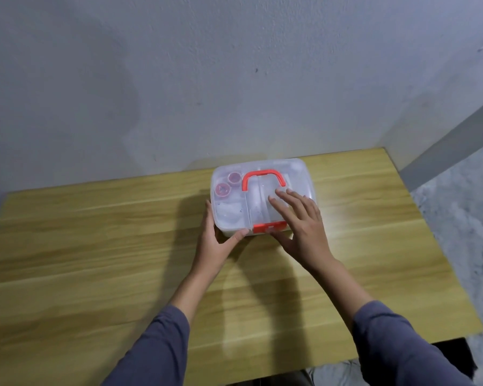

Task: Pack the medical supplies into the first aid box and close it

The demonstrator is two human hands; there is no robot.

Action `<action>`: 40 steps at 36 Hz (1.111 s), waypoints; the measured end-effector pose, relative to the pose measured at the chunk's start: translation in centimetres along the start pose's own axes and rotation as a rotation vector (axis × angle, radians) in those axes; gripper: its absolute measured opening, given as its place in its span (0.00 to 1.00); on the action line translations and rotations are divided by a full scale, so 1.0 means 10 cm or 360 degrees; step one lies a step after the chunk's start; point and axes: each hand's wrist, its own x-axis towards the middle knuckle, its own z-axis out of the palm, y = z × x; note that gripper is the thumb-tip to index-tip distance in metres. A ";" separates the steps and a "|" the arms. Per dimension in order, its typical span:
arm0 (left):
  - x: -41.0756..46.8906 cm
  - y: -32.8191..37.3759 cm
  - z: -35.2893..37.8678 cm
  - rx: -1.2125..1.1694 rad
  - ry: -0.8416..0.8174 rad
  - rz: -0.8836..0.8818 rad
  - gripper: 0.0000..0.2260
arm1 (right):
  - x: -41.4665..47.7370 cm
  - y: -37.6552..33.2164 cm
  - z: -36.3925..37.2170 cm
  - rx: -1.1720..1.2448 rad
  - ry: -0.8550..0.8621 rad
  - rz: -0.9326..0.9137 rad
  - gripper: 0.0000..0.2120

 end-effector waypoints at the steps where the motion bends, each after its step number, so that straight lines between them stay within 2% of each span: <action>1: 0.00 0.00 0.00 -0.0001 0.0002 -0.0004 0.45 | 0.01 0.00 0.01 0.0004 0.0014 0.0002 0.25; 6: 0.01 0.03 0.02 -0.0017 0.0013 -0.0019 0.45 | 0.04 0.02 0.02 -0.0030 0.0026 0.0013 0.24; 11: 0.05 0.04 -0.03 0.0030 -0.0019 -0.0066 0.51 | 0.11 0.04 -0.14 -0.0005 -0.0065 -0.0008 0.26; 15: 0.07 0.06 -0.02 0.0062 -0.0059 -0.0039 0.51 | 0.13 0.09 -0.22 0.0128 -0.0076 0.0247 0.40; 18: 0.13 0.12 0.03 0.0089 -0.0058 -0.0007 0.52 | 0.10 0.14 -0.22 0.0405 -0.0178 0.0489 0.49; 21: 0.21 0.19 0.06 0.0098 -0.0042 0.0001 0.52 | 0.12 0.16 -0.18 0.0634 -0.0211 0.0541 0.49; 26: 0.42 0.23 0.06 0.0073 -0.0030 0.0027 0.50 | 0.35 0.23 -0.13 0.0746 -0.0212 0.0586 0.49; 35: 0.79 0.25 0.05 0.0059 -0.0011 0.0073 0.53 | 0.68 0.36 -0.03 0.0759 -0.0234 0.0572 0.49; 40: 0.80 0.27 0.03 0.0076 -0.0049 0.0060 0.51 | 0.70 0.35 -0.07 0.0706 -0.0279 0.0573 0.49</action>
